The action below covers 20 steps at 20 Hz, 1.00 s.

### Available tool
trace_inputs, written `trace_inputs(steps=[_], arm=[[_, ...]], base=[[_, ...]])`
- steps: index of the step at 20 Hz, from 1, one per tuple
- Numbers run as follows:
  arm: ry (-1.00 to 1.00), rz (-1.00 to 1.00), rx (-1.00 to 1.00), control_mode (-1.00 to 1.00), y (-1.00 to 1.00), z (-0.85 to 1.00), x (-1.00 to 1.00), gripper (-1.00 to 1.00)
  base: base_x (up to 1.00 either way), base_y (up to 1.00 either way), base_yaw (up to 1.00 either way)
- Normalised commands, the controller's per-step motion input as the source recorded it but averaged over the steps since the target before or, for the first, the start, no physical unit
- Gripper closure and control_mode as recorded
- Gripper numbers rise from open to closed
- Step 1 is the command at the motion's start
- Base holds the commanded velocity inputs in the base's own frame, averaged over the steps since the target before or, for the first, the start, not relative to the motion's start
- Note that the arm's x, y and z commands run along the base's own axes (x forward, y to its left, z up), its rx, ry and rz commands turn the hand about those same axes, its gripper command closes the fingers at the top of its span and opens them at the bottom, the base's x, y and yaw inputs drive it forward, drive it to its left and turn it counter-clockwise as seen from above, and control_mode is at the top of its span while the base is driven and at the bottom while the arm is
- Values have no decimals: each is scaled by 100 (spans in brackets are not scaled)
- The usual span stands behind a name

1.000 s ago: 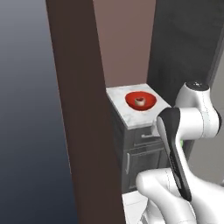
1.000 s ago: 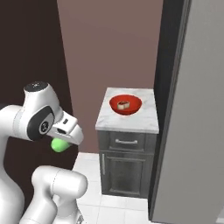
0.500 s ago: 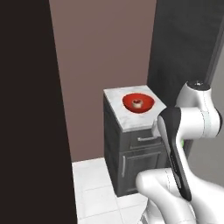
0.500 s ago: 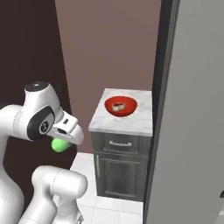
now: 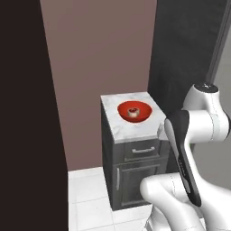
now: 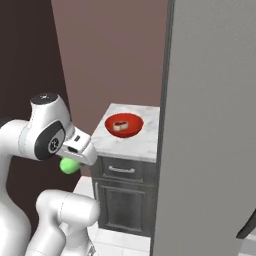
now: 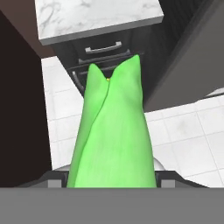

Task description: Take the fish, corn, and steak from the freezer and place them in the bowl on the counter.

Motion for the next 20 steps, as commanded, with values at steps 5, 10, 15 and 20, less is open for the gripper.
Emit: trace_inputs(steps=[5,10,15,20], arm=[[0,0,0,100,0,0,0,100],[0,0,0,100,0,0,0,100],[0,0,0,100,0,0,0,100],[0,0,0,100,0,0,0,100]], base=[[42,11,-2],[46,4,-3],[46,0,-5],[46,3,0]])
